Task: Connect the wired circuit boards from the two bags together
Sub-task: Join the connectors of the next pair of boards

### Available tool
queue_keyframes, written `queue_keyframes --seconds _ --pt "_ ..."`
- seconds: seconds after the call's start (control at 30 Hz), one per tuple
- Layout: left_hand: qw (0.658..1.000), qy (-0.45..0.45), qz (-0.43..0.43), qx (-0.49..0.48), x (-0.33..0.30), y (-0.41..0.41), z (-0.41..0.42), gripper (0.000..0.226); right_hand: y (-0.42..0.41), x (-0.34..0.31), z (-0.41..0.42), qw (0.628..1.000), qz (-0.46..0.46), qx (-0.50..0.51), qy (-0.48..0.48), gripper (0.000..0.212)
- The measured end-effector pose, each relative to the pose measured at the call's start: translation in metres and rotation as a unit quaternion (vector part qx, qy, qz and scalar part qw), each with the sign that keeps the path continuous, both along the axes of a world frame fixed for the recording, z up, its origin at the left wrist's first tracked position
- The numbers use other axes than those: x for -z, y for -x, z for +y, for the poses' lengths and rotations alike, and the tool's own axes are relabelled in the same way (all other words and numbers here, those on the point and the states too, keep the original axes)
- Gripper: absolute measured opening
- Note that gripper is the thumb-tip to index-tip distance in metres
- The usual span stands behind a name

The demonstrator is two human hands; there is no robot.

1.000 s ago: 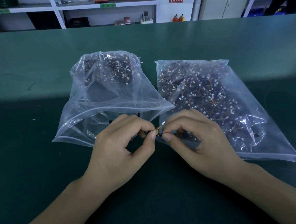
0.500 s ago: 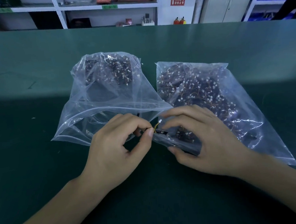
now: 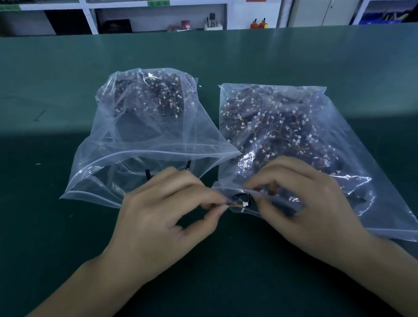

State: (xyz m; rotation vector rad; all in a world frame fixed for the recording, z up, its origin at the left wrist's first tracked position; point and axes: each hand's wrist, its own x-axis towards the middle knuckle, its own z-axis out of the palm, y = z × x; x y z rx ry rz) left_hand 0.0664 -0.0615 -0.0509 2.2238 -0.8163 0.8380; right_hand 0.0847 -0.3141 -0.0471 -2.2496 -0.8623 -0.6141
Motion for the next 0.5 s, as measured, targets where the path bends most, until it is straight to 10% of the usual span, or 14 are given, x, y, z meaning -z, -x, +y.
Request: queue_keyframes --seconds 0.5 --pt "0.976 -0.211 -0.003 -0.053 0.006 0.0 -0.011 0.013 0.001 0.003 0.004 1.0 0.001 -0.024 -0.005 0.024"
